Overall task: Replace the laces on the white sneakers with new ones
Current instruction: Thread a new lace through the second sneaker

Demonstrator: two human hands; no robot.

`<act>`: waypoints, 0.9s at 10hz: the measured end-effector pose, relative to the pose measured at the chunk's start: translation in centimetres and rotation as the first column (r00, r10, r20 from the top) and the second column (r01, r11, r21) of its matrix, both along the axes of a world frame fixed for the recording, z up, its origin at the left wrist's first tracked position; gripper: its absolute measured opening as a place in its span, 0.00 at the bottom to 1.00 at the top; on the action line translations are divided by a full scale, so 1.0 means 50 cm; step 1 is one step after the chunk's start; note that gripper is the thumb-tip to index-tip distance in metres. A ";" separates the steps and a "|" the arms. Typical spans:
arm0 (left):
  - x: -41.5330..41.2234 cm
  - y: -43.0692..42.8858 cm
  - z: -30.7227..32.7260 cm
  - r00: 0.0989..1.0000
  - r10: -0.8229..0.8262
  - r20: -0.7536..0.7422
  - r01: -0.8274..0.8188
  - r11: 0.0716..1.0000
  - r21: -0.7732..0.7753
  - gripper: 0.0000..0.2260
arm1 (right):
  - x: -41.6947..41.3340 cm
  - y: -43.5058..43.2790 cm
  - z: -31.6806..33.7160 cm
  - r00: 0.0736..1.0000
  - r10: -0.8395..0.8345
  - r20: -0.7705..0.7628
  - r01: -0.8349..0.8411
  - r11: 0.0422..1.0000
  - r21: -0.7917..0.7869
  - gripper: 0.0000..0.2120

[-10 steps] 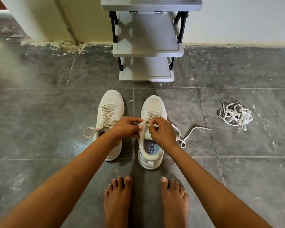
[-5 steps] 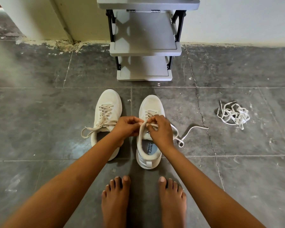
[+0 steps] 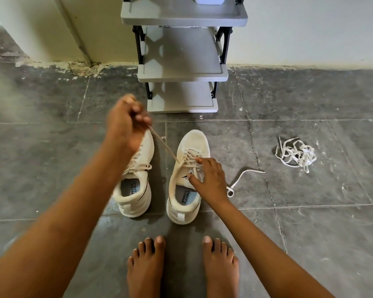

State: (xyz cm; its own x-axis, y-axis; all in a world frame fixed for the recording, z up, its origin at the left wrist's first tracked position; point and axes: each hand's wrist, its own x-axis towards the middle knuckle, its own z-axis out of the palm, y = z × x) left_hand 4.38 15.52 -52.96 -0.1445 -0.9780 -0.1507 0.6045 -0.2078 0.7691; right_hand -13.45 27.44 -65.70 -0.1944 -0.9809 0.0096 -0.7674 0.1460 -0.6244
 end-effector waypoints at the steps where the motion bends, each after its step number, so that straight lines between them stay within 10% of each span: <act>1: 0.033 0.080 -0.097 0.598 -0.186 0.780 0.240 0.970 0.047 0.17 | -0.005 -0.001 -0.003 1.000 0.022 0.013 -0.022 0.999 0.025 0.28; 2: 0.091 0.329 -0.349 -0.289 -0.327 0.900 0.485 0.761 0.432 0.20 | -0.008 -0.005 -0.001 0.997 0.057 0.052 -0.060 0.997 0.056 0.29; 3: 0.070 0.362 -0.383 -0.251 -0.305 0.919 0.616 0.682 0.394 0.22 | -0.008 -0.005 -0.004 0.995 0.071 0.066 -0.076 0.995 0.071 0.30; 4: -0.009 0.153 -0.226 -0.083 -0.252 0.964 0.391 0.882 0.264 0.11 | -0.010 -0.006 -0.003 0.994 0.081 0.066 -0.087 0.993 0.079 0.31; 6: 0.011 0.047 -0.011 0.795 -0.342 0.502 0.389 0.921 0.011 0.16 | -0.019 -0.004 -0.003 0.993 0.087 0.083 -0.095 0.992 0.085 0.29; 7: 0.045 0.017 0.026 0.854 -0.317 0.413 0.348 0.937 0.000 0.12 | -0.017 -0.006 -0.001 0.993 0.092 0.075 -0.100 0.989 0.106 0.29; 8: 0.029 0.021 0.007 0.690 -0.302 0.658 0.325 0.941 0.091 0.09 | -0.018 -0.009 0.005 0.994 0.093 0.062 -0.101 0.984 0.146 0.31; 9: -0.002 0.035 -0.023 0.323 -0.320 0.891 0.344 0.917 0.204 0.10 | -0.014 0.002 0.012 0.999 0.039 0.025 -0.041 0.995 0.090 0.30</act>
State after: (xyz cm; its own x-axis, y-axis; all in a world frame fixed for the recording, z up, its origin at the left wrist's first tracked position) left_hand 4.26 17.28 -54.08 -0.2501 -0.8864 -0.3895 -0.5541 -0.1988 0.8083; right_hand -14.14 27.55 -65.12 -0.1541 -0.9845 -0.0834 -0.7589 0.1720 -0.6281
